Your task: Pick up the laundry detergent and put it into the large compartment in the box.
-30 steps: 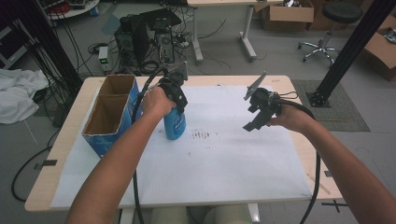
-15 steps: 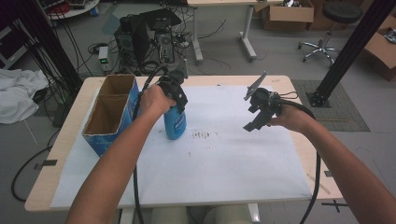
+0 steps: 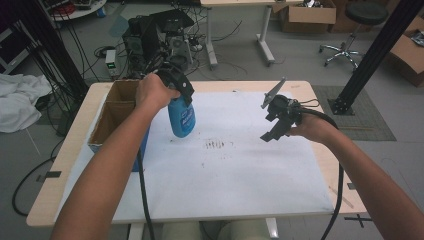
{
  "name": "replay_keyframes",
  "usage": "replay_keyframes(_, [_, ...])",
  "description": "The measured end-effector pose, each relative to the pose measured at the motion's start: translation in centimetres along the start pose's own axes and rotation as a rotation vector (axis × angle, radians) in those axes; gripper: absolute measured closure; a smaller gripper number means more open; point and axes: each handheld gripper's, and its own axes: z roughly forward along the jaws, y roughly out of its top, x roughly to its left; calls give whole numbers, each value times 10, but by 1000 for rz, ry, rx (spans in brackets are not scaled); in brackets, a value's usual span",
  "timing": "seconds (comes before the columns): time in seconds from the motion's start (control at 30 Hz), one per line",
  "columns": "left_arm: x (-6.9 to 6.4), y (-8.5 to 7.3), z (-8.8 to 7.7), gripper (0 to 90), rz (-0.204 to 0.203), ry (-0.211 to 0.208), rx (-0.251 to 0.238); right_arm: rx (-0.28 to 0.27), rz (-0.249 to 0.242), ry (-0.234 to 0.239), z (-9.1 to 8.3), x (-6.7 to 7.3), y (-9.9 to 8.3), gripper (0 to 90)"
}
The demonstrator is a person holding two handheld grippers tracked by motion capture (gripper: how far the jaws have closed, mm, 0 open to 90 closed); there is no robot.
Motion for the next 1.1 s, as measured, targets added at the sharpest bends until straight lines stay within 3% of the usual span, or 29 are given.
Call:
replay_keyframes(0.4, [5,-6,-44,380,-44,24,-23,2,-12,5,1,4,3,175])
replay_keyframes(0.53, [8,-8,-65,380,-50,35,-16,0,-21,-5,0,5,3,178])
replay_keyframes(0.57, [8,-9,-76,380,-54,48,-20,-5,-22,-5,0,6,4,179])
replay_keyframes(0.8, [13,-15,-102,380,-73,70,-28,-7,-23,-1,0,6,4,178])
replay_keyframes(1.0, [22,-24,-113,380,-132,81,-38,-11,-22,-5,0,6,5,178])
replay_keyframes(1.03, [27,-28,-118,380,-161,78,-39,-8,-23,-7,0,6,4,178])
replay_keyframes(1.07, [27,-28,-118,380,-161,78,-39,-7,-25,-9,0,6,4,178])
replay_keyframes(1.1, [32,-32,-125,380,-197,90,-43,-8,-23,-11,-1,6,4,178])
